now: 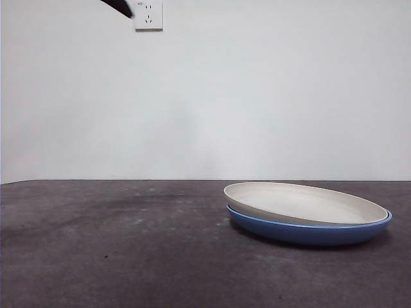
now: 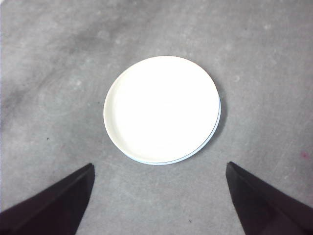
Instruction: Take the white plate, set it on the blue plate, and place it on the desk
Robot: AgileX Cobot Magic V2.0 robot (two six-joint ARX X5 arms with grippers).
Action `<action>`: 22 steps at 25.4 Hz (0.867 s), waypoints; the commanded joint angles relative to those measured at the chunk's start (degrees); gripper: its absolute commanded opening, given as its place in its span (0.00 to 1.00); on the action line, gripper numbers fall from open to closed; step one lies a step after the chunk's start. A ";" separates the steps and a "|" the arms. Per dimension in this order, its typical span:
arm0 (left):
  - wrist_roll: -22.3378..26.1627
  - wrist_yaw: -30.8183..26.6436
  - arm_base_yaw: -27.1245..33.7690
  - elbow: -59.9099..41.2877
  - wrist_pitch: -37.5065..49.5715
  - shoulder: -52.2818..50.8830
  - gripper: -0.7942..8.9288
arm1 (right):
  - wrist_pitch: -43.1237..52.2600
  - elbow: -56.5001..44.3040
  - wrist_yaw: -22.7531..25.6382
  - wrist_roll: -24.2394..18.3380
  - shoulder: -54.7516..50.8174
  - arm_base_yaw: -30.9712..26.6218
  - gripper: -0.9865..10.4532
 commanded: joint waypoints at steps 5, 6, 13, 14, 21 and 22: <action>1.53 4.09 1.46 -18.99 0.70 -11.96 0.49 | 0.70 0.98 0.04 0.57 2.43 0.20 0.46; 1.62 6.08 1.40 -21.90 0.98 -13.86 0.49 | 0.68 0.98 -0.07 0.57 2.54 0.20 0.46; 5.05 17.62 0.87 -34.34 1.97 -21.53 0.49 | 0.63 0.96 -0.17 0.61 3.61 0.20 0.46; 5.31 18.27 0.87 -35.15 1.97 -21.90 0.49 | 0.50 0.96 -0.15 0.61 3.63 0.20 0.46; 5.57 18.75 0.87 -36.63 2.69 -22.49 0.49 | 0.20 0.96 -0.15 1.01 4.42 0.20 0.46; 5.53 18.78 0.87 -36.63 3.08 -22.49 0.49 | 0.28 0.96 -0.15 1.42 4.79 0.17 0.46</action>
